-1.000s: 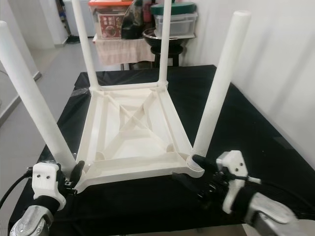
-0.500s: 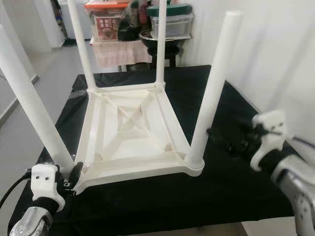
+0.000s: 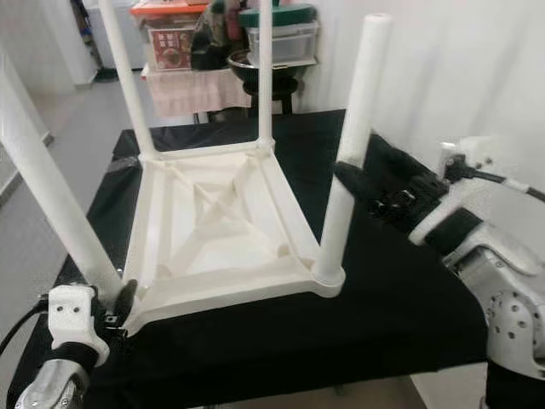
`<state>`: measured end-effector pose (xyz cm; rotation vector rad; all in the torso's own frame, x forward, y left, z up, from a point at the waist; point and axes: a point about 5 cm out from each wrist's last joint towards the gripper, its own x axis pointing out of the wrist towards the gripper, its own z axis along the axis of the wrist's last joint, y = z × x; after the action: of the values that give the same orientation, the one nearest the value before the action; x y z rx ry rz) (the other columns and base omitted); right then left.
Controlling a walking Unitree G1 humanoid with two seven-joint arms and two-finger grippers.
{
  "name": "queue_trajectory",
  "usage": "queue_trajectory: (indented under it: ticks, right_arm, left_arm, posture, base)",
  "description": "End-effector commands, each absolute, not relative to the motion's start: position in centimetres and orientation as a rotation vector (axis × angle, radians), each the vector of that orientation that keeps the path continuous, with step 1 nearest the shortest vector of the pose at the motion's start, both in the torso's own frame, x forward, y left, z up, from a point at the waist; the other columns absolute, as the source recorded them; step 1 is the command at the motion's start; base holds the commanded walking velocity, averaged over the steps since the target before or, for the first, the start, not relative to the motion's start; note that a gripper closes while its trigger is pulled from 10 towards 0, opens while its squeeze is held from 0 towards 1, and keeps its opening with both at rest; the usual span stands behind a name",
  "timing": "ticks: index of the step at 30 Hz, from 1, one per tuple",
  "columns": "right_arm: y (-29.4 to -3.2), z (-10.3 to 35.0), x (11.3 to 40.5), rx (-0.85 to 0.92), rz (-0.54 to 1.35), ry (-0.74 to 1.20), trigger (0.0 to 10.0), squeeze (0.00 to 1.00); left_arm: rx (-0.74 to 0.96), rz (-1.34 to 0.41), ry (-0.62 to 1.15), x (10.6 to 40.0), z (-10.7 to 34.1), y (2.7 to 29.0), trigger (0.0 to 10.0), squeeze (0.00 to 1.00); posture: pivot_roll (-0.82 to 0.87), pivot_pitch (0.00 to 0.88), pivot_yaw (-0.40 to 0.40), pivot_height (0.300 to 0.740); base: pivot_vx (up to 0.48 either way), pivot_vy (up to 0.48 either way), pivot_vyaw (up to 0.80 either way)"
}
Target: Building children table
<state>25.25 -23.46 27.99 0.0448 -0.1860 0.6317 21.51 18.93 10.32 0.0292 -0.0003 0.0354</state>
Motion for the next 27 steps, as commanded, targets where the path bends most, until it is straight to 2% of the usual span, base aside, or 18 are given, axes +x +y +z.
queue_trajectory:
  ticks: [1,7,11,18,19,20,21,23,24,27]
  right_arm:
    - [-23.2,27.4,25.1,0.054,0.675,-0.153,10.0,0.0]
    - [-23.5,27.0,25.5,0.086,0.631,-0.142,10.0,0.0]
    - [-22.5,27.3,27.4,0.103,0.544,-0.135,10.0,0.0]
    - [-22.7,28.1,28.8,0.127,0.466,-0.136,10.0,0.0]
    - [-23.0,28.2,29.1,0.14,0.441,-0.134,1.5,0.0]
    - [-23.3,28.2,29.2,0.147,0.426,-0.133,1.5,0.0]
    - [-23.6,28.2,29.3,0.148,0.406,-0.125,0.0,0.0]
    - [-23.6,28.2,29.3,0.148,0.406,-0.125,0.0,0.0]
    - [-24.0,28.1,29.5,0.155,0.378,-0.123,0.0,0.0]
    - [-24.4,28.0,29.6,0.163,0.346,-0.12,0.0,0.0]
  left_arm:
    - [0.044,0.044,0.007,21.5,10.1,19.0,0.0,0.0]
    - [0.043,0.043,0.006,21.4,10.2,19.0,0.0,0.0]
    - [0.046,0.038,0.008,21.4,10.2,19.0,0.0,0.0]
    - [0.049,0.044,0.009,21.2,10.1,19.0,0.0,0.0]
    - [0.05,0.05,0.013,21.1,10.1,19.1,4.2,0.0]
    - [0.052,0.054,0.015,21.1,10.1,19.1,4.2,0.0]
    - [0.053,0.058,0.018,21.0,10.0,19.2,8.3,0.0]
    - [0.053,0.058,0.018,21.0,10.0,19.2,8.3,0.0]
    - [0.055,0.065,0.022,21.0,10.0,19.3,10.0,0.0]
    - [0.059,0.074,0.024,21.0,10.0,19.5,10.0,0.0]
  posture:
    - [-0.1,0.0,-0.022,0.74]
    - [-0.09,0.0,-0.014,0.74]
    - [-0.09,0.0,-0.014,0.74]
    - [-0.09,0.0,-0.02,0.74]
    - [-0.09,0.0,-0.019,0.74]
    - [-0.09,0.0,-0.019,0.74]
    - [-0.09,0.0,-0.019,0.74]
    - [-0.09,0.0,-0.019,0.74]
    - [-0.09,0.0,-0.021,0.74]
    - [-0.08,0.0,-0.022,0.74]
  base:
    - [0.0,0.0,0.0]
    - [0.0,0.0,0.0]
    - [0.0,0.0,0.0]
    - [0.0,0.0,0.0]
    - [0.0,0.0,0.0]
    - [0.0,0.0,0.0]
    - [0.0,0.0,0.0]
    - [0.0,0.0,0.0]
    - [0.0,0.0,0.0]
    - [0.0,0.0,0.0]
